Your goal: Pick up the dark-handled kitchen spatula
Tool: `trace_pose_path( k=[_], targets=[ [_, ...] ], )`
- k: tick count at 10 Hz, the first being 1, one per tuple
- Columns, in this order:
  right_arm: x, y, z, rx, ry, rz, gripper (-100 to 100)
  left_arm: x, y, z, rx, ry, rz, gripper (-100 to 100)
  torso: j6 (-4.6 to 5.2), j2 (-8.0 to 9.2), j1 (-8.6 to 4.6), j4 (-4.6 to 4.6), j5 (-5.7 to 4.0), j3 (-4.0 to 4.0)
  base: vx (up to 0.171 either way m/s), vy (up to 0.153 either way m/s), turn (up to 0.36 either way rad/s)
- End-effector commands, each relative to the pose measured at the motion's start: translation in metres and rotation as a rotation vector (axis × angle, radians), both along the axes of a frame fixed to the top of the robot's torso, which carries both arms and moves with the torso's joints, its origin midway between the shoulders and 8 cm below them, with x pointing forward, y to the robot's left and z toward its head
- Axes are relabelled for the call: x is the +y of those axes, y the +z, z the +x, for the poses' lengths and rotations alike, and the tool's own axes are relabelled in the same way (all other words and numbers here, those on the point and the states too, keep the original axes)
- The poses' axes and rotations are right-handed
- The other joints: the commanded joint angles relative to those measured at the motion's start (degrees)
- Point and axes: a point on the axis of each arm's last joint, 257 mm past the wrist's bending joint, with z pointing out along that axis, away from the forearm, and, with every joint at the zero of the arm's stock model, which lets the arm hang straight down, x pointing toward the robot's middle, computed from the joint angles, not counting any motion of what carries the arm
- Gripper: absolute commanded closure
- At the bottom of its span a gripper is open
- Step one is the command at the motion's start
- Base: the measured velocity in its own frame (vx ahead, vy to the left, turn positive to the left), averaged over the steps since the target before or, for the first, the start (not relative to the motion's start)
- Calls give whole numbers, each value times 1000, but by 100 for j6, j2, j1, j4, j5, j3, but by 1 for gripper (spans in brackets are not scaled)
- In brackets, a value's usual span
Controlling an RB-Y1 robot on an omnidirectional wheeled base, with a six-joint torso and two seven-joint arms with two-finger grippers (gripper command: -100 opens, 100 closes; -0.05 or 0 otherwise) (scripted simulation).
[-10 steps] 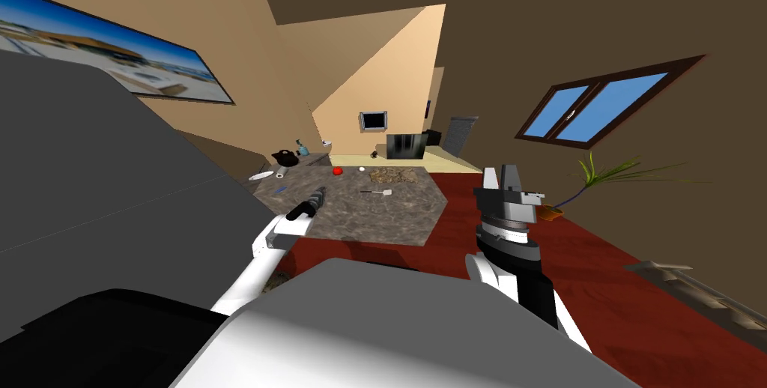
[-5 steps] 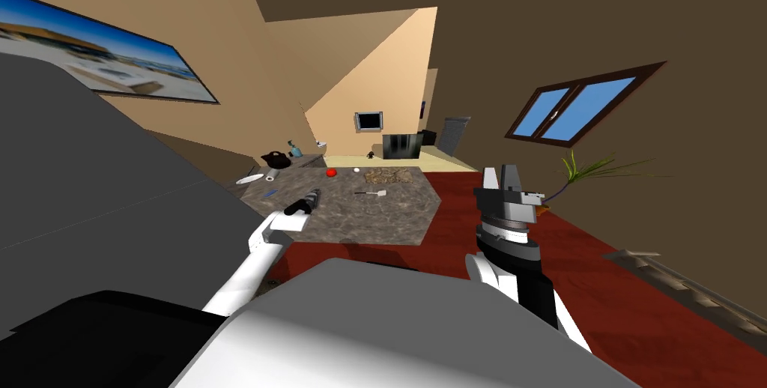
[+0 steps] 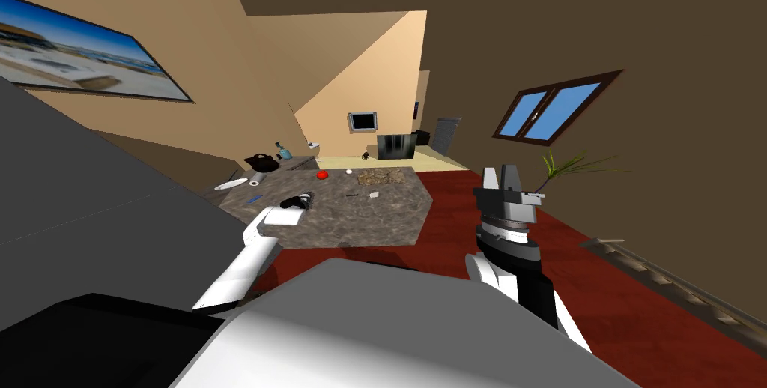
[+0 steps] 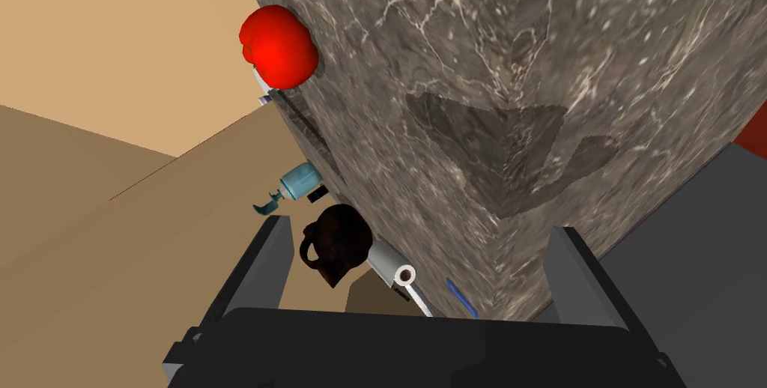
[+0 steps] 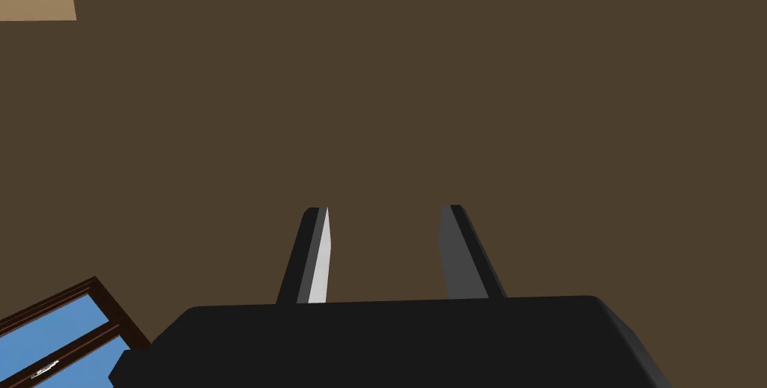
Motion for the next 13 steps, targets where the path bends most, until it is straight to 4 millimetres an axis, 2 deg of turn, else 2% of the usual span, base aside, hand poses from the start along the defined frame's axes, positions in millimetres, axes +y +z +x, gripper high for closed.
trace_pose_path(
  k=[1, 2, 3, 5, 6, 7, 8, 9, 10, 11, 12, 13],
  targets=[
    [0, 0, 0, 0, 0, 0, 0, 21, -7, -12, 54, 50, -1, -100, 0, 0, 0, 0, 0, 0, 62, -86, -145],
    [0, 0, 0, 0, 0, 0, 0, 22, -11, -16, 74, 61, -8, -100, 4, -6, -4, -1, 0, -3, 61, -86, -78],
    [0, 0, 0, 0, 0, 0, 0, 38, -11, -23, 103, 93, -7, -100, 1, -6, -5, -1, -1, -3, 53, -101, -121],
    [0, 0, 0, 0, 0, 0, 0, 38, -17, -30, 132, 110, -18, -100, 0, 1, -3, 0, -1, 0, 30, -51, -38],
    [0, 0, 0, 0, 0, 0, 0, 52, -20, -40, 173, 146, -26, -100, -1, 8, 12, 2, 2, 4, 54, -69, -161],
    [0, 0, 0, 0, 0, 0, 0, 52, -23, -43, 187, 154, -32, -100, 4, 0, 2, 0, 1, 0, 57, -74, -88],
    [0, 0, 0, 0, 0, 0, 0, 64, -26, -52, 222, 185, -41, -100, 0, -2, 0, -1, 0, -1, 71, -96, -145],
    [0, 0, 0, 0, 0, 0, 0, 64, -29, -57, 241, 196, -49, -100, 2, -7, -9, -1, -1, -4, 55, -77, -75],
    [0, 0, 0, 0, 0, 0, 0, 73, -31, -66, 273, 222, -61, -100, 0, -3, -4, -1, -1, -2, 85, -97, -150],
    [0, 0, 0, 0, 0, 0, 0, 73, -35, -72, 295, 234, -71, -100, 4, -12, -11, -2, -2, -7, 72, -83, -81],
    [0, 0, 0, 0, 0, 0, 0, 81, -39, -81, 329, 260, -88, -100, -1, -8, -7, -2, -2, -5, 72, -101, -148],
    [0, 0, 0, 0, 0, 0, 0, 80, -42, -86, 347, 269, -97, -100, 3, -9, -13, -2, -3, -5, 66, -78, -66]
  ],
)
